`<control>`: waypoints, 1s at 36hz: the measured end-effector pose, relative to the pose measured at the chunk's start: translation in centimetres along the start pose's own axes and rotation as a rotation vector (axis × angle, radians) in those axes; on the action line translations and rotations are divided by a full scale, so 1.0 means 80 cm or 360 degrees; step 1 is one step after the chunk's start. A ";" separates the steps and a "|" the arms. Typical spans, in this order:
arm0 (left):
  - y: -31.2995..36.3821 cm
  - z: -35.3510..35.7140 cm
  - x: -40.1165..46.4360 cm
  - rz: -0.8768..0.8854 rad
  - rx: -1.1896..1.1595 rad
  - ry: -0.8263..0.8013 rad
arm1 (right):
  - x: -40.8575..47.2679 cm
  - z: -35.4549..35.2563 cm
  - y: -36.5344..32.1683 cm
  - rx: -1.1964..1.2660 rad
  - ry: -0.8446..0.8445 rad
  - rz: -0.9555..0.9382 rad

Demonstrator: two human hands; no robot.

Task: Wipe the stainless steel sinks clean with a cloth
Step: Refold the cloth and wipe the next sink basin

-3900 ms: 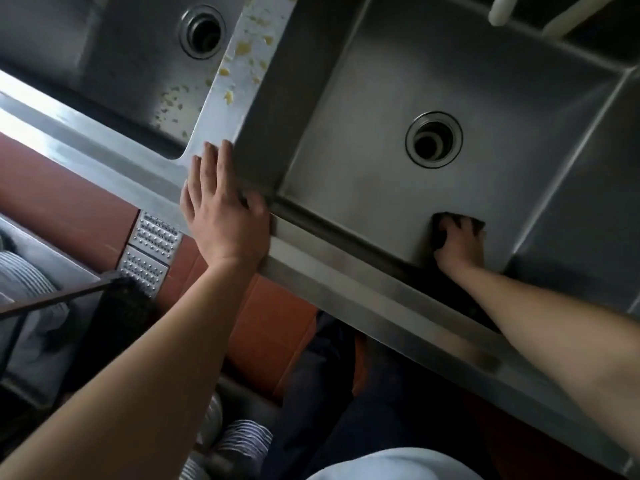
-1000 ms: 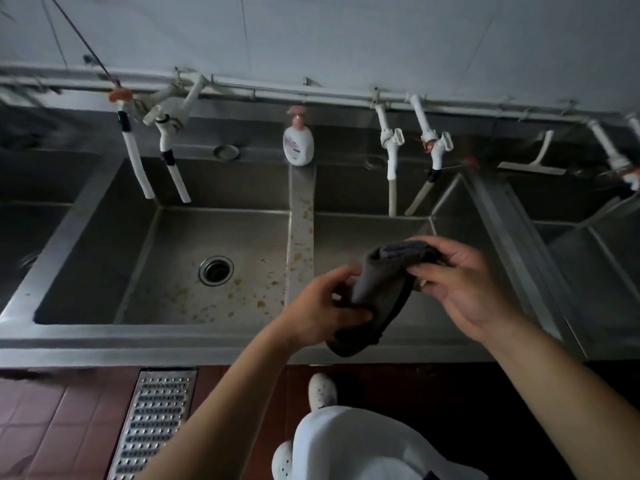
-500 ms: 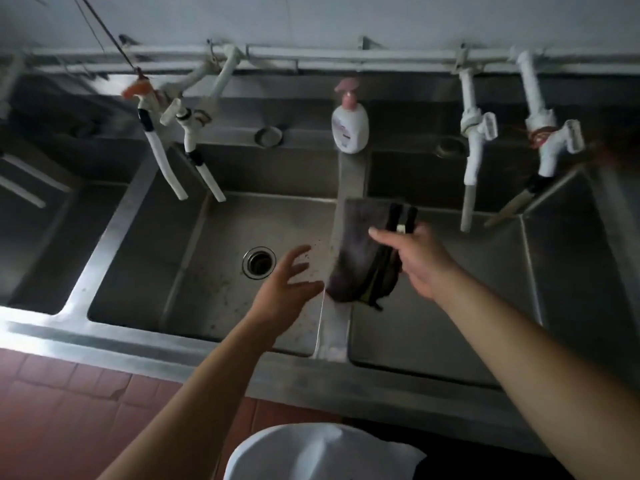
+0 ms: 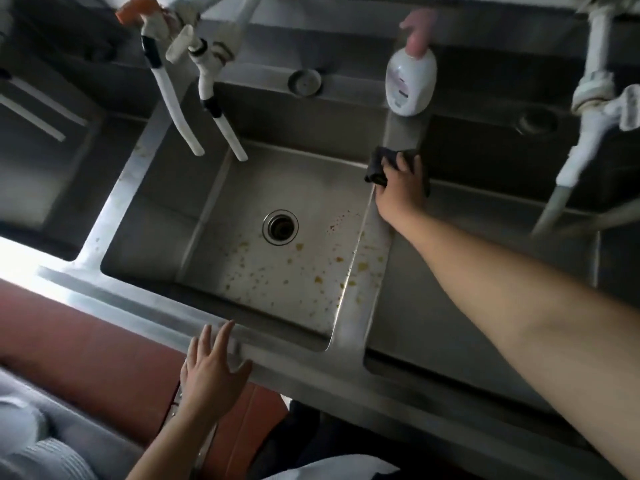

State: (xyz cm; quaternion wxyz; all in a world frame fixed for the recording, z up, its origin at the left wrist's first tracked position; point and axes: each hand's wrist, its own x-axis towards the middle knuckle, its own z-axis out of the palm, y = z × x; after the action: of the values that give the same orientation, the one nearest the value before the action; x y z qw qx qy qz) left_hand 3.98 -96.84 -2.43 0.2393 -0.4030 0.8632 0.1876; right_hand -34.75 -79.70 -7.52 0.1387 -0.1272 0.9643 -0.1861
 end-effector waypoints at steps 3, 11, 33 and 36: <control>-0.010 0.001 0.000 0.0025 0.0011 0.0040 | -0.013 0.000 0.000 -0.0056 -0.0054 -0.0033; 0.003 -0.010 0.014 0.0262 0.0171 0.0017 | -0.144 0.018 -0.011 -0.0041 -0.0142 -0.0112; -0.004 -0.037 0.017 0.1182 0.1019 -0.0246 | -0.427 0.060 -0.057 -0.0031 -0.0484 -0.0020; -0.017 -0.033 0.024 0.1121 0.0803 -0.0283 | -0.451 0.063 -0.060 -0.0031 -0.0423 0.0032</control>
State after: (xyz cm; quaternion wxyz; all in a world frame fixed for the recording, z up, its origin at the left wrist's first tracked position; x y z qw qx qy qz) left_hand 3.28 -100.15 -1.55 0.3249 0.0046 0.9427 0.0751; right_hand 1.26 -74.93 -2.19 0.2660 -0.1424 0.9405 -0.1567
